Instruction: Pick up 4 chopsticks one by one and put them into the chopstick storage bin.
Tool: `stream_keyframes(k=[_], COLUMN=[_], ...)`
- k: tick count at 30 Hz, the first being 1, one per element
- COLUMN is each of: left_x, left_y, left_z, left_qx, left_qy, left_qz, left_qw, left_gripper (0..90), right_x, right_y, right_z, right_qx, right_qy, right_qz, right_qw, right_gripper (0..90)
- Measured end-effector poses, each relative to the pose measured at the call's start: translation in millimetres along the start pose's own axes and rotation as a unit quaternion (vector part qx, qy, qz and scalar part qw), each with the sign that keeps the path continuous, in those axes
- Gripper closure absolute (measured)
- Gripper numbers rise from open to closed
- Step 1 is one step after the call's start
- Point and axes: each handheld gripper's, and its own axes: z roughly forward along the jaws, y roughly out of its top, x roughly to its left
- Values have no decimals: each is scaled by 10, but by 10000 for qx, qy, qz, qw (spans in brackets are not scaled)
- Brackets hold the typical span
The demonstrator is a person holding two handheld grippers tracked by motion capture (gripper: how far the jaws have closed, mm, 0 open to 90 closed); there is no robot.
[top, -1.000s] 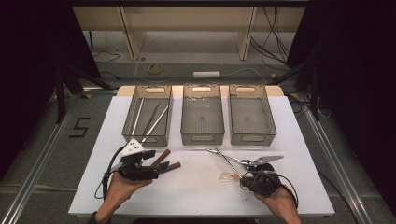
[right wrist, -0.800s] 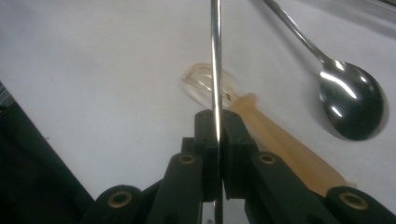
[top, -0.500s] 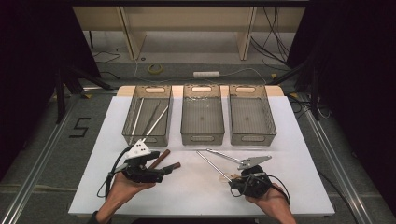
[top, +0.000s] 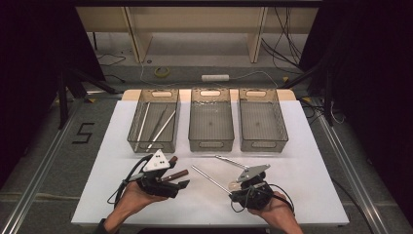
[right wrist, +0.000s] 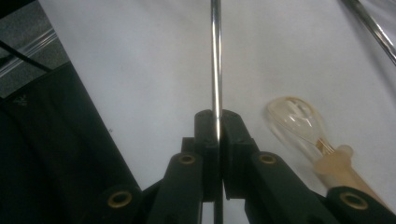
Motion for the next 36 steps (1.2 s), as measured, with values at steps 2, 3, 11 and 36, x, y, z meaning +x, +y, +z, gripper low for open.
stream_keyframes(k=[2, 3, 11, 36], left_x=[-17, -24, -77, -231], left_y=[8, 12, 24, 58], left_z=[12, 19, 75, 283], left_qx=[38, 63, 316, 1257], left_qy=[-17, -36, -103, -318], left_qz=[60, 94, 381, 1321], left_qw=[10000, 9999, 9987, 9827], left_gripper=[207, 206, 204, 312], right_x=[16, 23, 65, 208], right_y=[11, 16, 51, 128], right_z=[9, 12, 21, 55], right_qx=[24, 33, 121, 308], right_qy=[44, 57, 136, 372], right_qz=[-80, -106, -275, -853], right_qw=[10000, 9999, 9995, 9952], right_gripper=[868, 868, 868, 868])
